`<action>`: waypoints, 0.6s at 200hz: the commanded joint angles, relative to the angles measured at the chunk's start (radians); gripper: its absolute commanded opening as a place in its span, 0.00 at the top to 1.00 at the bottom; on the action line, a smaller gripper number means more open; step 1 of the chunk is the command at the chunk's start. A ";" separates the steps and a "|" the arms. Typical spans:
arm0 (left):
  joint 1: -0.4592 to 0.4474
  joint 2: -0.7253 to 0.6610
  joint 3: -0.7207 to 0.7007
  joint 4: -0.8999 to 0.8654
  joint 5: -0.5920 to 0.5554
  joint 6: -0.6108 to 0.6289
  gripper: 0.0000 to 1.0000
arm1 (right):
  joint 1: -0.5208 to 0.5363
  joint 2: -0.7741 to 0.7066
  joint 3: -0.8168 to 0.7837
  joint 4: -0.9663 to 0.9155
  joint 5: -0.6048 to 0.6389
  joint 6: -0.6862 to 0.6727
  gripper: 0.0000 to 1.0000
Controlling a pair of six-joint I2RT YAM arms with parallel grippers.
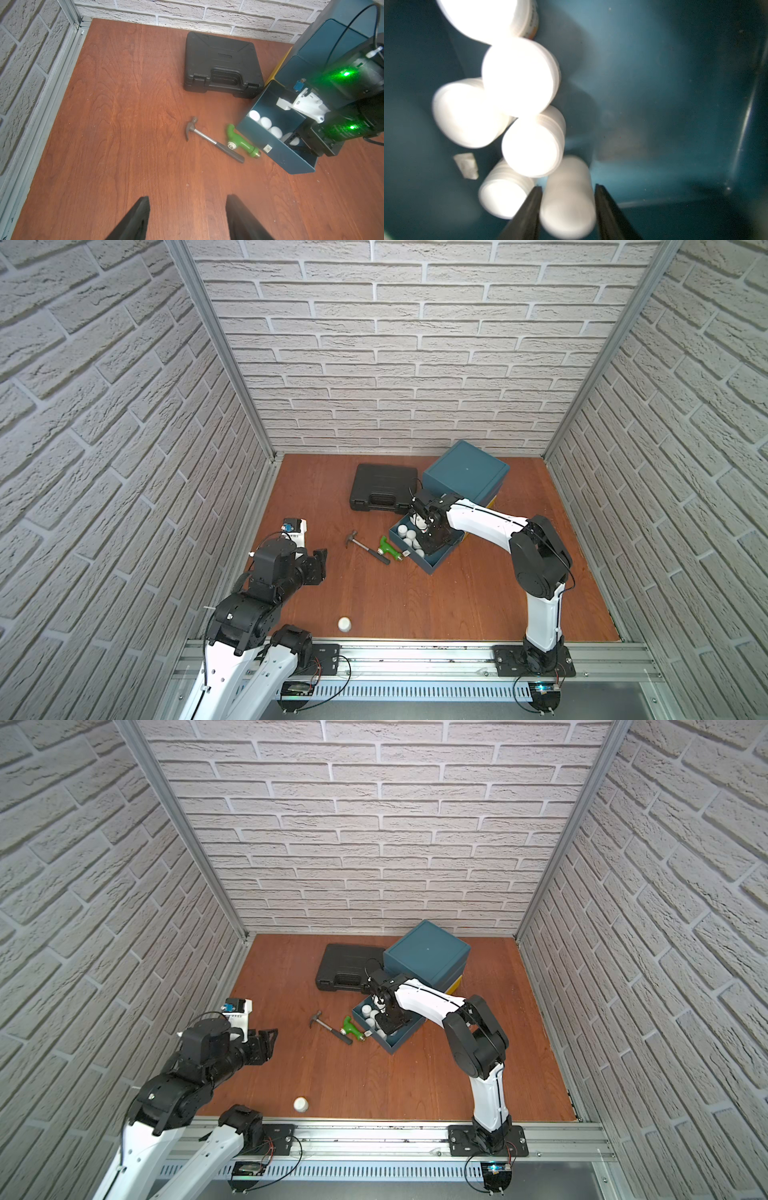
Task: Put the paint cans in the drawer according to color
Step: Place the paint can in the drawer.
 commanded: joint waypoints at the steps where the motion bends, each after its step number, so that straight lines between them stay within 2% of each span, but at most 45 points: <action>1: -0.005 -0.002 -0.005 0.008 -0.011 -0.001 0.37 | 0.007 -0.037 -0.009 -0.007 0.011 0.004 0.48; 73: -0.006 -0.007 -0.005 0.009 -0.012 0.000 0.37 | 0.043 -0.163 0.047 -0.024 0.051 0.024 0.46; 89: -0.006 -0.008 -0.006 0.009 -0.013 0.000 0.37 | 0.094 -0.203 0.035 0.009 0.027 0.030 0.46; 120: -0.005 -0.016 -0.003 0.008 -0.021 -0.003 0.37 | 0.290 -0.224 -0.005 0.127 -0.039 0.028 0.41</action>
